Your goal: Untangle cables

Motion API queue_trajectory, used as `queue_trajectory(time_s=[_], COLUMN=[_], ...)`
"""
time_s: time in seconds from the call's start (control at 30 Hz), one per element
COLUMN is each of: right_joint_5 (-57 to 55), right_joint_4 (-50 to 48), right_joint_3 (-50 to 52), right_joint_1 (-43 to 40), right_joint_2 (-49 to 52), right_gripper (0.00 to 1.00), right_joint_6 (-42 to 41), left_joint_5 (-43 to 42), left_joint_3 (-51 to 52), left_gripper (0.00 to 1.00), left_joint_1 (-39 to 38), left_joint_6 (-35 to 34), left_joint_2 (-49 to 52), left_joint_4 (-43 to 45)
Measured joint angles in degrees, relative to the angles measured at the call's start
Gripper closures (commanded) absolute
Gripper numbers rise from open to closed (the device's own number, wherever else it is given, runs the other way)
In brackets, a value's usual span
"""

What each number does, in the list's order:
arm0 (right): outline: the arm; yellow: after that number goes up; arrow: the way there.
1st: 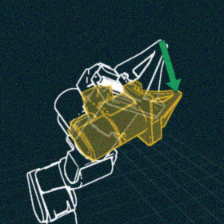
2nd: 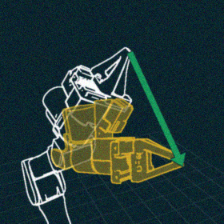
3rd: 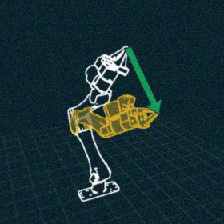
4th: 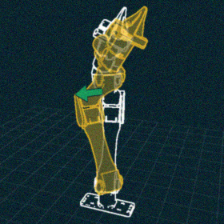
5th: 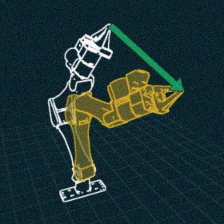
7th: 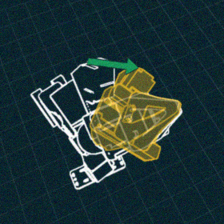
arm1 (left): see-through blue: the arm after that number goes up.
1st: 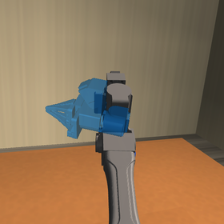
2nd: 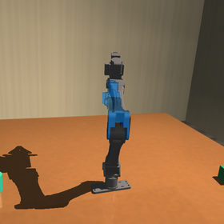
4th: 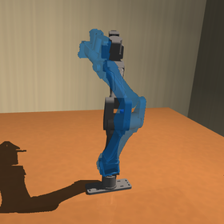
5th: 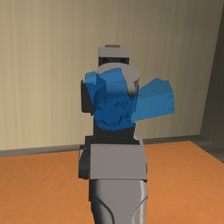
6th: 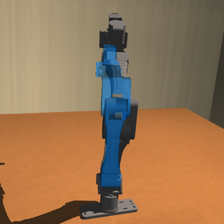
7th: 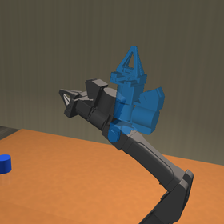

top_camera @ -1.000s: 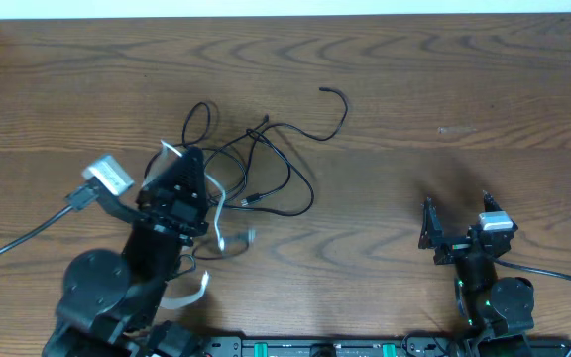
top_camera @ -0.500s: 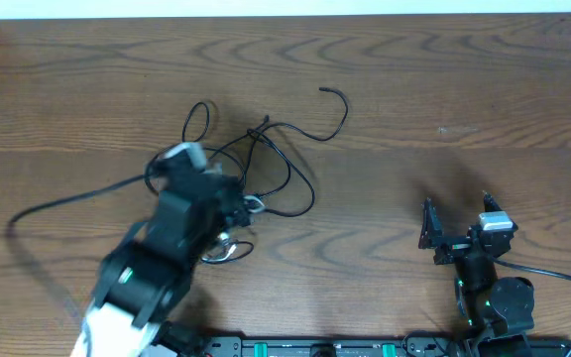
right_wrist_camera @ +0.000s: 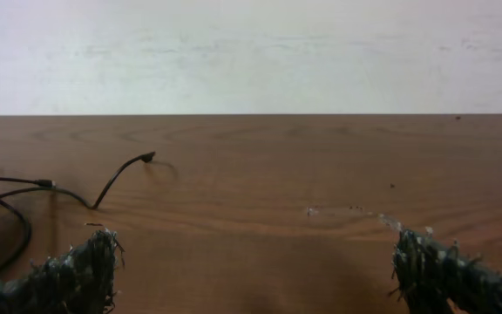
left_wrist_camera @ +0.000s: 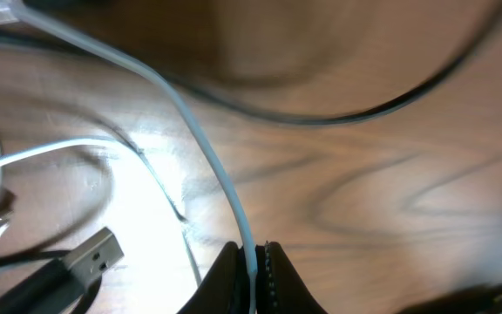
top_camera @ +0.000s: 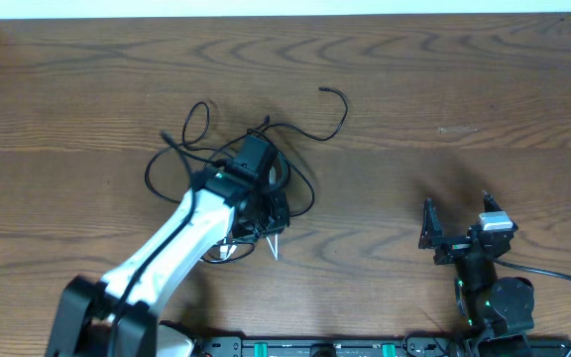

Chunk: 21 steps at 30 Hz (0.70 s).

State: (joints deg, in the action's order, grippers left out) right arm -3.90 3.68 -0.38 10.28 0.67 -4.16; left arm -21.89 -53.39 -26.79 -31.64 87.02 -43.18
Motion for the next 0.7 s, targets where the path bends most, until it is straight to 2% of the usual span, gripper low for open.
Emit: queue_trajectory(time_s=[0.17,0.33,0.5,0.7], right_joint_5=[0.0,0.0,0.0,0.0], right_joint_4=[0.0,0.0,0.0,0.0], right_joint_3=[0.0,0.0,0.0,0.0], right_joint_1=[0.0,0.0,0.0,0.0], right_joint_2=[0.0,0.0,0.0,0.0], right_gripper=[0.01,0.01,0.01,0.01], right_joint_6=[0.0,0.0,0.0,0.0], left_joint_5=[4.4,16.6,23.5,26.0], left_joint_3=[-3.6,-11.9,-13.7,-13.7], left_gripper=[0.92,0.93,0.93,0.92], left_joint_1=[0.0,0.0,0.0,0.0], left_joint_6=[2.6,3.0,2.5,1.3], left_joint_2=[3.0,3.1,3.1,3.1], left_joint_4=[-10.5,-19.7,-19.8,-19.3])
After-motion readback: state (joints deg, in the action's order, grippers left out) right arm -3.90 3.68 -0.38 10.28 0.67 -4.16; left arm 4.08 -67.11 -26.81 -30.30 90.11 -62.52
